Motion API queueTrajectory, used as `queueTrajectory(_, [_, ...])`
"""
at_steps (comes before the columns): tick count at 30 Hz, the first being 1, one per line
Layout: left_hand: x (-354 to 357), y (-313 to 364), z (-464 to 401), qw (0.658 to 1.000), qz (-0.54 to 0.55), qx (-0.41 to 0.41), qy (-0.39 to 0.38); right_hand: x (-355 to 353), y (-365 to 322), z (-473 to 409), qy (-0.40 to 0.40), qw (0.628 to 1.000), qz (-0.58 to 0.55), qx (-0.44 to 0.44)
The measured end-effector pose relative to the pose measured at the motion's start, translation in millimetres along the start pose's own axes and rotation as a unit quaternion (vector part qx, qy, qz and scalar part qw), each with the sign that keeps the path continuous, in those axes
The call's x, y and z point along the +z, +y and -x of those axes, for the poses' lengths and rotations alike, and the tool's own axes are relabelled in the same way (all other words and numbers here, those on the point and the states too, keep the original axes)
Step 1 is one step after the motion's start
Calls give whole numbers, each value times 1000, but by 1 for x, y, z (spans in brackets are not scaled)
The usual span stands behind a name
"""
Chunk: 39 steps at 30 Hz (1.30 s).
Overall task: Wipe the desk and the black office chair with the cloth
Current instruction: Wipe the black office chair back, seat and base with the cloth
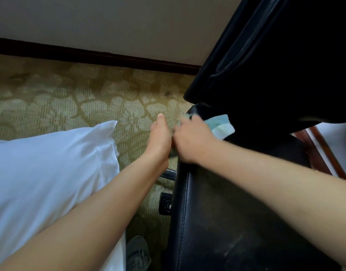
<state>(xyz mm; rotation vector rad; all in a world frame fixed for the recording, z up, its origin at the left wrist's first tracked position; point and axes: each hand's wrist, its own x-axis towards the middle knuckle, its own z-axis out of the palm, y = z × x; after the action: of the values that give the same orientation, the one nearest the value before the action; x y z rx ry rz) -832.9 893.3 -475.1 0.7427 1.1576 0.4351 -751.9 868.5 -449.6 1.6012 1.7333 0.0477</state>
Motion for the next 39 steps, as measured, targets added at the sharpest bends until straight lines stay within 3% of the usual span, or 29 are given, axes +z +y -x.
queueTrajectory(3, [0, 4, 3, 999, 4, -50, -20, -2, -41, 56, 3, 988, -9, -152])
queueTrajectory(5, [2, 6, 8, 996, 4, -76, -40, -5, -42, 62, -13, 982, -7, -190])
queueTrajectory(7, [2, 8, 11, 998, 14, -47, -38, -6, -19, 35, -10, 991, 27, -133])
queueTrajectory(10, [0, 9, 12, 1000, -10, 11, -24, -12, 43, -18, -15, 999, 26, 25])
queueTrajectory(13, [-2, 9, 7, 998, -33, 17, -44, -11, 73, -40, -51, 995, -17, 80])
queueTrajectory(15, [-2, 9, 1, 998, -34, 11, -45, -8, 50, -25, -32, 998, -7, 46])
queueTrajectory(18, [-3, 10, 0, 995, -63, -38, -67, 4, -19, 40, 28, 996, -34, -75])
queueTrajectory(20, [1, 4, 1, 987, -99, -52, -112, 9, -61, 90, 14, 981, -71, -178])
queueTrajectory(22, [4, -2, 1, 982, -125, -36, -135, 11, -77, 111, -17, 971, -82, -223])
queueTrajectory(24, [5, -3, 3, 982, -135, -24, -128, 11, -70, 103, -2, 977, -51, -207])
queueTrajectory(26, [4, 1, 10, 982, -138, -19, -130, 10, -52, 75, 48, 992, -74, -91])
queueTrajectory(28, [1, 0, 17, 980, -151, -15, -129, 5, -35, 55, 17, 999, -47, 7])
queueTrajectory(29, [-1, 0, 20, 979, -161, -11, -126, 3, -35, 53, 7, 1000, -15, 14])
queueTrajectory(32, [-9, -5, 31, 967, -226, 21, -115, 2, -67, 91, -4, 998, -20, -54])
queueTrajectory(36, [-19, -19, 54, 925, -348, 42, -147, 15, -111, 167, 32, 981, -57, -185])
queueTrajectory(39, [-23, -37, 65, 900, -402, 41, -162, 22, -107, 163, 37, 982, -61, -174])
